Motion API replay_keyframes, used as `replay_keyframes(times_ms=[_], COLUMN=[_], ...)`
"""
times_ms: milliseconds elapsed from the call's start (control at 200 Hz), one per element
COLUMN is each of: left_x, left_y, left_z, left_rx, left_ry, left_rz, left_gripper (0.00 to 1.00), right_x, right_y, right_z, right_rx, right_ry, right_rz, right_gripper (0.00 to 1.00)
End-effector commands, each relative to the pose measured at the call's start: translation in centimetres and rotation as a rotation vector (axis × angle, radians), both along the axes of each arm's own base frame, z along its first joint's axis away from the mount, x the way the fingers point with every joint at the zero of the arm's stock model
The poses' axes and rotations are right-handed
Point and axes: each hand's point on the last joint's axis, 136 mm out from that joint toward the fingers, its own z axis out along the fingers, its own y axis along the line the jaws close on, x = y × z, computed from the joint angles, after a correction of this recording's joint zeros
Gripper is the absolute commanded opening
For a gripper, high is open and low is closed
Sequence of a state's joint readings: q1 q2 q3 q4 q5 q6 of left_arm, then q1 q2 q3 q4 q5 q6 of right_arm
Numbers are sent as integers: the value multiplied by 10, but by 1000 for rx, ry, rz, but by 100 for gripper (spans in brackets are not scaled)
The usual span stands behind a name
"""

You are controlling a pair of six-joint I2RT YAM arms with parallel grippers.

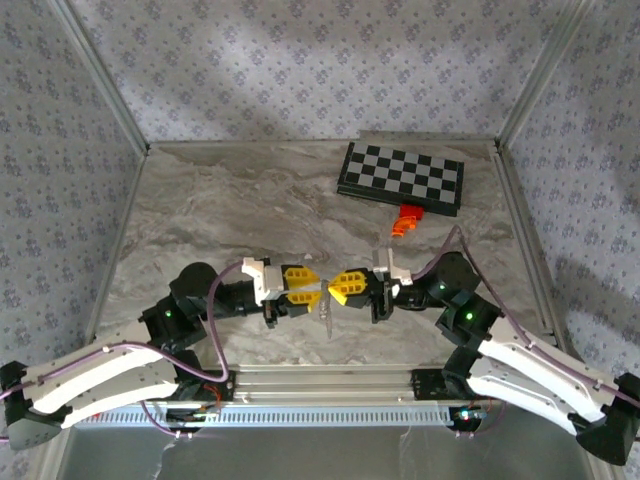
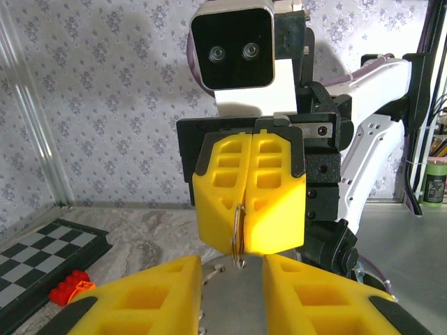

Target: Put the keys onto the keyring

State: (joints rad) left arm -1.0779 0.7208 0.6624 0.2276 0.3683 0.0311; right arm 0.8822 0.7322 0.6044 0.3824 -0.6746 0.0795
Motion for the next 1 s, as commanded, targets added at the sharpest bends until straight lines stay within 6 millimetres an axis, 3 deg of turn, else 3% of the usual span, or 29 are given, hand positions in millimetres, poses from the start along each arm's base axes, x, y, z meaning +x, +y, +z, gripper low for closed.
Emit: replay_keyframes(times_ms=[0, 715, 800, 995], left_x=[-6, -7, -7, 1], left_y=[4, 2, 4, 12], left_z=[30, 27, 26, 17], left_rx=[-78, -70, -65, -40], left_ry=[-31, -24, -25, -17], left_rz=[-27, -39, -33, 36], left_gripper=[28, 0, 0, 0], right_x=[-9, -6, -4, 7], right_y=[-2, 2, 1, -6], right_z=[17, 5, 3, -4], right_rx=[46, -6, -33, -102], right_ry=[-40, -52, -59, -23], right_rz=[34, 8, -14, -100], right_gripper=[0, 0, 13, 52])
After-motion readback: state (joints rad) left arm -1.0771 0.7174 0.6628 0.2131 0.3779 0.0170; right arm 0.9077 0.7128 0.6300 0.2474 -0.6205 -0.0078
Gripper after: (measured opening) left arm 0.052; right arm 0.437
